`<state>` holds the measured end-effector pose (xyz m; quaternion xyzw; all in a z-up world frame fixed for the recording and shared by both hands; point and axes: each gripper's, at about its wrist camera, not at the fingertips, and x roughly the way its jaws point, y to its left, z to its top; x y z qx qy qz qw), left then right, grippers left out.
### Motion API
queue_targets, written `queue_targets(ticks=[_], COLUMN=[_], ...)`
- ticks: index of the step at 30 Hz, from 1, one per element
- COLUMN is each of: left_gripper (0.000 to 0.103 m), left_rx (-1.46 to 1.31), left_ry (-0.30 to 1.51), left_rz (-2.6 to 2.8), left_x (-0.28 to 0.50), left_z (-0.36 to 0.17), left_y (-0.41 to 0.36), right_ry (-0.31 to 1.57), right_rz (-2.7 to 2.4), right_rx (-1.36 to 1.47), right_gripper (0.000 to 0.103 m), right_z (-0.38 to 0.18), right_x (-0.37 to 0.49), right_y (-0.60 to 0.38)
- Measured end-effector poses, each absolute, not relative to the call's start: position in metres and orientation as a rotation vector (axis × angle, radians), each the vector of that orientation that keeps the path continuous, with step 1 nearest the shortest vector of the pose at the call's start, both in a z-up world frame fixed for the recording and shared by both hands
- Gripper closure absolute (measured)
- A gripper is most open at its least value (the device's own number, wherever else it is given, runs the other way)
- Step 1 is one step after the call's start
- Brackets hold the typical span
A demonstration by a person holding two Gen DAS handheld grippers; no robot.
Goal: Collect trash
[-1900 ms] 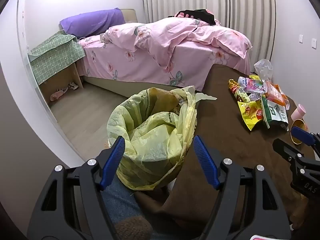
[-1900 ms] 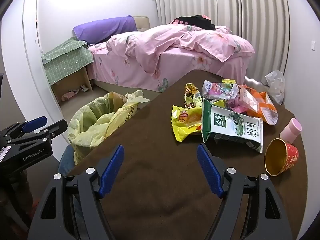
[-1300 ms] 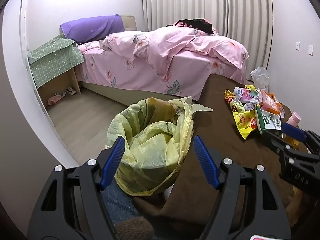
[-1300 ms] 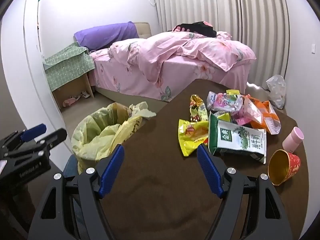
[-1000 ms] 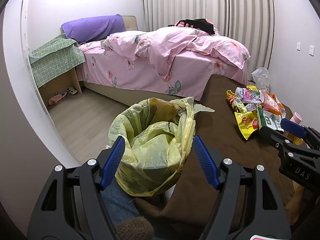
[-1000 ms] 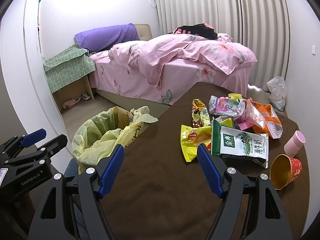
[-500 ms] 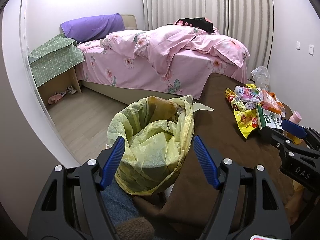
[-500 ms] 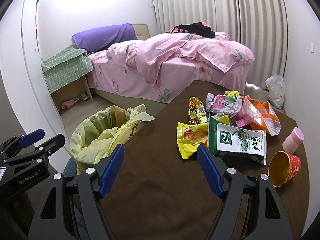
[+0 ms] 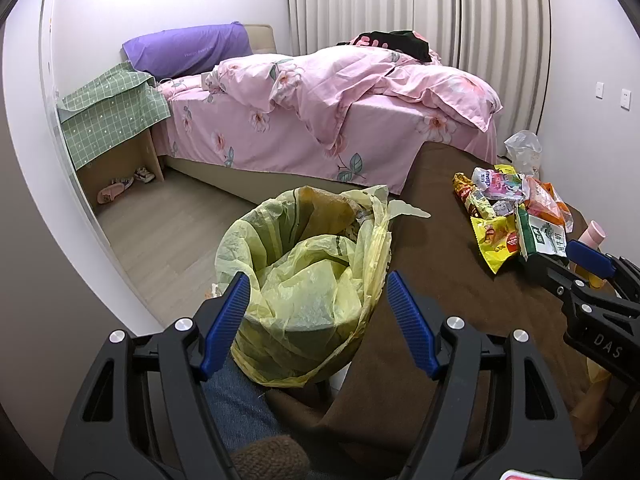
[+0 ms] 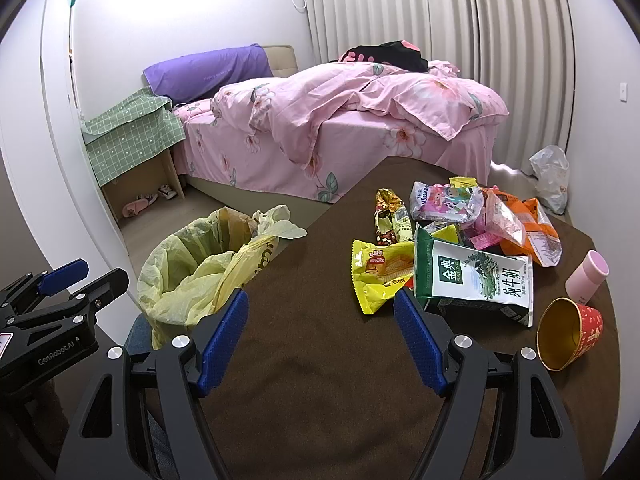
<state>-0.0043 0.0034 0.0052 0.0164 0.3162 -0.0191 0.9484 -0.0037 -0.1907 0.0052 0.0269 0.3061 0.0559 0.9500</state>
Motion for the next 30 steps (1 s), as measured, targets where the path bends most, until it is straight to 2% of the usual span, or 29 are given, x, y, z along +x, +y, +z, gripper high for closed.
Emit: queue_targets(ticks=[30], left_gripper=[0.036], left_rx=[0.028], left_ry=[0.648], left_rz=[-0.036], left_x=[-0.0036], left_z=[0.0035], left_y=[0.0070], right_ry=[0.622], right_rz=[0.116], right_rx=[0.053], right_gripper=[0.031], right_z=[0.0058], right_x=[-0.0034], right_y=[-0.1899])
